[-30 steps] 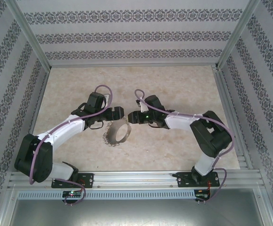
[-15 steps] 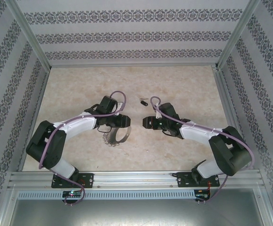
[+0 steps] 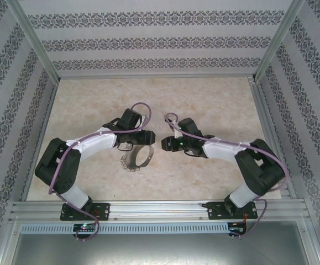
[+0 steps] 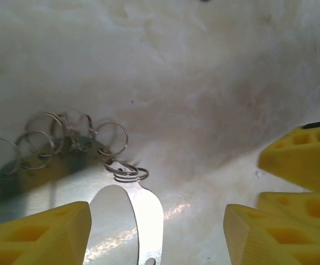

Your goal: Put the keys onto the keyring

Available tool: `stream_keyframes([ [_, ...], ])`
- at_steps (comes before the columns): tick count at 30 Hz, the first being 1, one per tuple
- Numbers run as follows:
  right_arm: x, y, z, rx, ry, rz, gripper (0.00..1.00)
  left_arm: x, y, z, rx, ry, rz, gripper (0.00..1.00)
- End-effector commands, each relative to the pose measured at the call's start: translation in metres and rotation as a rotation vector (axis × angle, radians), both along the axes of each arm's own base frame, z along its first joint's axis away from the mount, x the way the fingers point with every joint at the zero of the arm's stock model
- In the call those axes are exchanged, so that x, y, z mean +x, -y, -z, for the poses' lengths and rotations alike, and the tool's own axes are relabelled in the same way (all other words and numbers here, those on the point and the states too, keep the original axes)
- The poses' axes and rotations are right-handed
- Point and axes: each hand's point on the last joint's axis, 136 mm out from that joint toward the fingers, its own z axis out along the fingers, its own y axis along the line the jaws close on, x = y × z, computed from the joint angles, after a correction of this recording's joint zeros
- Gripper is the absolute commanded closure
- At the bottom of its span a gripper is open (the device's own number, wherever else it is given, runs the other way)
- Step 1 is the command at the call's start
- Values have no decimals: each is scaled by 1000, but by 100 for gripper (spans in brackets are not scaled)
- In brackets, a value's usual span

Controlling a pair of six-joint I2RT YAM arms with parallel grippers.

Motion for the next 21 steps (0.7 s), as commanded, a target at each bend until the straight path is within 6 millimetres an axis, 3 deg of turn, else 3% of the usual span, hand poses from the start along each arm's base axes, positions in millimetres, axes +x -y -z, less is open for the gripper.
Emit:
stream_keyframes([
  [1,6,-21,2,-47,52,-134,62,16,-22,-33,32,76,-87,33],
  [6,11,-36,16,-108,74,-228,66,22,-46,-54,17,111,-148,29],
  [11,7,-42,28,-149,86,-293,68,24,-65,-61,-1,118,-189,28],
  [21,13,-53,36,-147,86,-318,69,23,-73,-58,-4,110,-202,27],
])
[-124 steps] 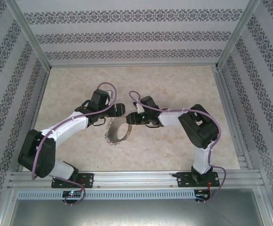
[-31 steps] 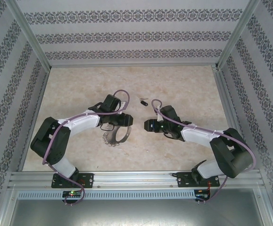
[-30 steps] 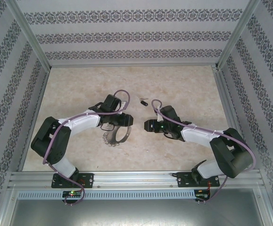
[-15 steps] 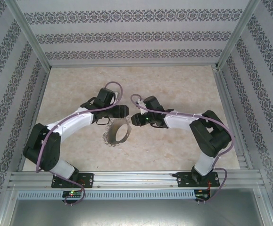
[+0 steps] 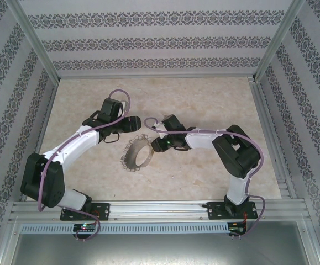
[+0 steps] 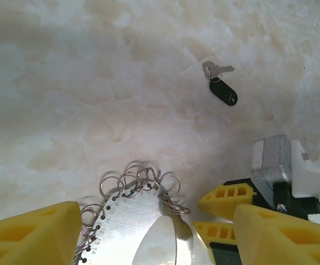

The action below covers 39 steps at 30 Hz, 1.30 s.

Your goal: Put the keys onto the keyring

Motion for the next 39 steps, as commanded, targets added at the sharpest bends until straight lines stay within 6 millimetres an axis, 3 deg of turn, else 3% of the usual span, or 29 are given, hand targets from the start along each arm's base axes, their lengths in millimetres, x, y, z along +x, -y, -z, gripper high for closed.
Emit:
stream_keyframes([
  [1,1,-12,-2,10,12,-42,69,-9,-6,2,5,-20,-1,26],
  [10,7,-20,-3,23,13,-55,70,-10,-7,4,7,-24,-1,26],
  [17,7,-21,1,22,3,-60,76,-10,-7,6,5,-26,-2,25],
  [23,5,-23,-2,34,-4,-72,100,-11,-7,7,3,-28,-3,25],
  [25,2,-22,-5,35,-5,-82,100,-11,-7,7,1,-25,-4,25],
  [30,0,-20,-26,51,30,-96,100,-11,-6,0,-7,-9,-1,24],
  [39,1,-9,-91,198,105,-80,100,-12,-2,-21,-35,28,28,23],
])
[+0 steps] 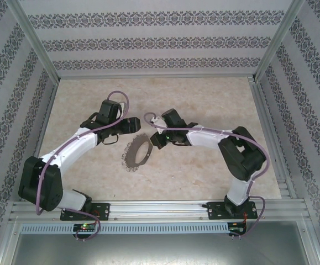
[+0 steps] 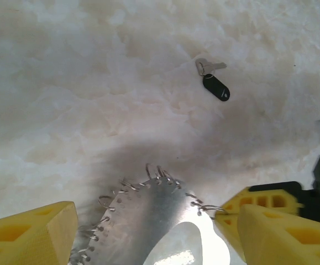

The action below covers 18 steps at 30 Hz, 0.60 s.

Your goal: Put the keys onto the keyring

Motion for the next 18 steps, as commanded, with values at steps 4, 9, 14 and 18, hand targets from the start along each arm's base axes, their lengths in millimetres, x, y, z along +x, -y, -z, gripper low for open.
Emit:
stream_keyframes([
  [4,1,4,-50,137,49,-3,100,-6,3,-26,-37,39,48,23],
  [9,3,12,-88,220,92,17,100,-10,8,-47,-76,86,84,22],
  [14,5,25,-126,296,147,41,100,-15,24,-78,-170,153,160,26],
  [18,7,36,-158,365,192,61,100,-16,40,-112,-261,233,242,31],
])
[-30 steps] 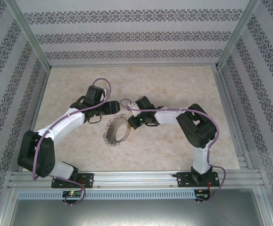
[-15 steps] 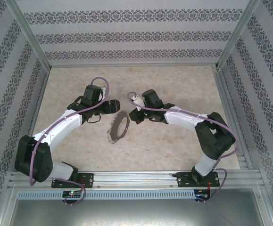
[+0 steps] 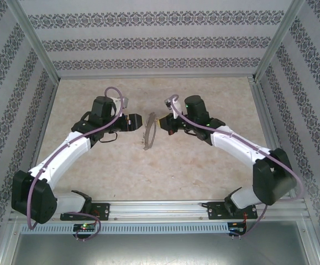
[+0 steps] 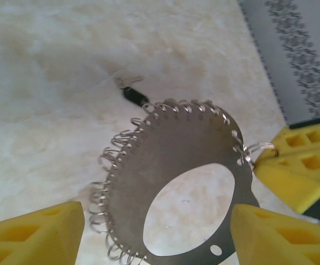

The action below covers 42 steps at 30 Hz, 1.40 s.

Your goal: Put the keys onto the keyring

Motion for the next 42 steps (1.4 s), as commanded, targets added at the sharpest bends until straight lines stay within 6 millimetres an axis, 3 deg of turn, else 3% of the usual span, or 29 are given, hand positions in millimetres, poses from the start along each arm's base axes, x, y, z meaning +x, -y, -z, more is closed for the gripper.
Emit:
stream_keyframes([
  [1,-3,4,-41,109,66,-12,100,1,16,-54,-114,137,100,33],
  [9,0,18,-98,264,140,2,100,-2,39,-116,-260,281,237,44],
  [15,-1,13,-117,317,137,-36,100,4,53,-138,-319,333,323,58],
  [23,-1,12,-119,325,100,-50,100,4,65,-132,-319,313,428,71],
  [42,-4,11,-113,327,74,-59,100,-3,80,-119,-289,269,491,69],
])
